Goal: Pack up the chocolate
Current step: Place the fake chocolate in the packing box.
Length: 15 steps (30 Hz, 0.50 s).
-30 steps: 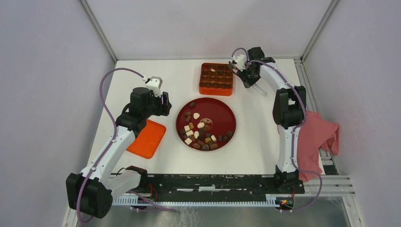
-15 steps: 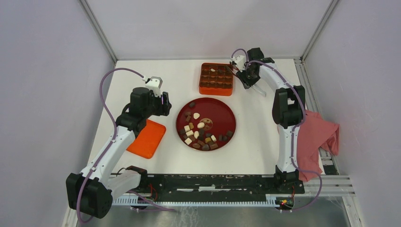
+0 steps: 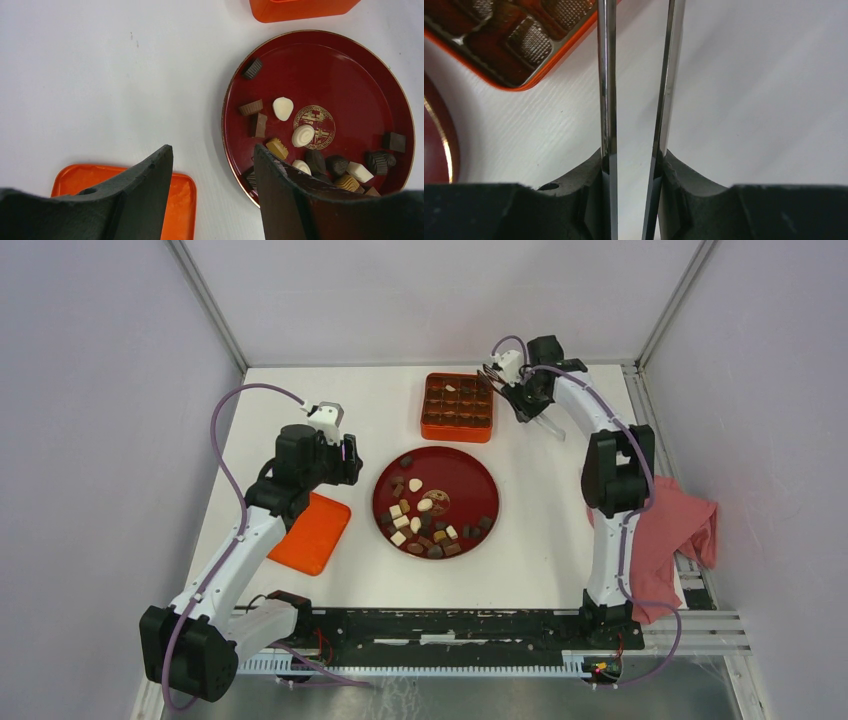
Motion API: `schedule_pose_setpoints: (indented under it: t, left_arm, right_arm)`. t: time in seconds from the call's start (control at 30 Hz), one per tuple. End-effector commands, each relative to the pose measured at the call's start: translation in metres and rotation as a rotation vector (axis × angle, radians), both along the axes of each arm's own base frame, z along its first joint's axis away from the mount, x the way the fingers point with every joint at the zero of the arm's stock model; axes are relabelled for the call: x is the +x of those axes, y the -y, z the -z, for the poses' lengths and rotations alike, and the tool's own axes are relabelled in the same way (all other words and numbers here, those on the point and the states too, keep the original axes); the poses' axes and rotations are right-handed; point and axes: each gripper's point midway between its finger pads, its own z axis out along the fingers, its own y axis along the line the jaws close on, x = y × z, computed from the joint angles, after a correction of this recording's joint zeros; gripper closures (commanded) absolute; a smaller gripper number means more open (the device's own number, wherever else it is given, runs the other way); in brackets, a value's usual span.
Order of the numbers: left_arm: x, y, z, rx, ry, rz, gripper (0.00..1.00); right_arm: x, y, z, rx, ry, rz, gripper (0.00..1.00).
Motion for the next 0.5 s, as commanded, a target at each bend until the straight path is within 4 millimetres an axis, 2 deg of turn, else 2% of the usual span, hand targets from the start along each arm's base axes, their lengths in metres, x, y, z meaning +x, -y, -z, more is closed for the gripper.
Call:
schedule_pose_setpoints:
  t: [0.0,0.17,0.33,0.47]
  left_arm:
    - [0.002,0.0,-0.01,0.02,0.051,0.035,0.34]
    - [0.001,0.008,-0.023,-0.03,0.083,0.055,0.33]
    - [-0.005,0.028,-0.054,-0.176,0.124,0.104,0.31]
    - [-0.011,0.042,-0.072,-0.309,0.14,0.122,0.13]
  right_arm:
    - [-0.008,-0.013,-0.083,0.101,0.169,-0.041,0.66]
    - [-0.07,-0.039,-0.101,0.242,0.158,-0.229,0.66]
    - [-0.136,-0.054,-0.089,0.264,0.113,-0.424,0.66]
    - [-0.174,-0.065,-0.07,0.183,0.087,-0.551,0.66]
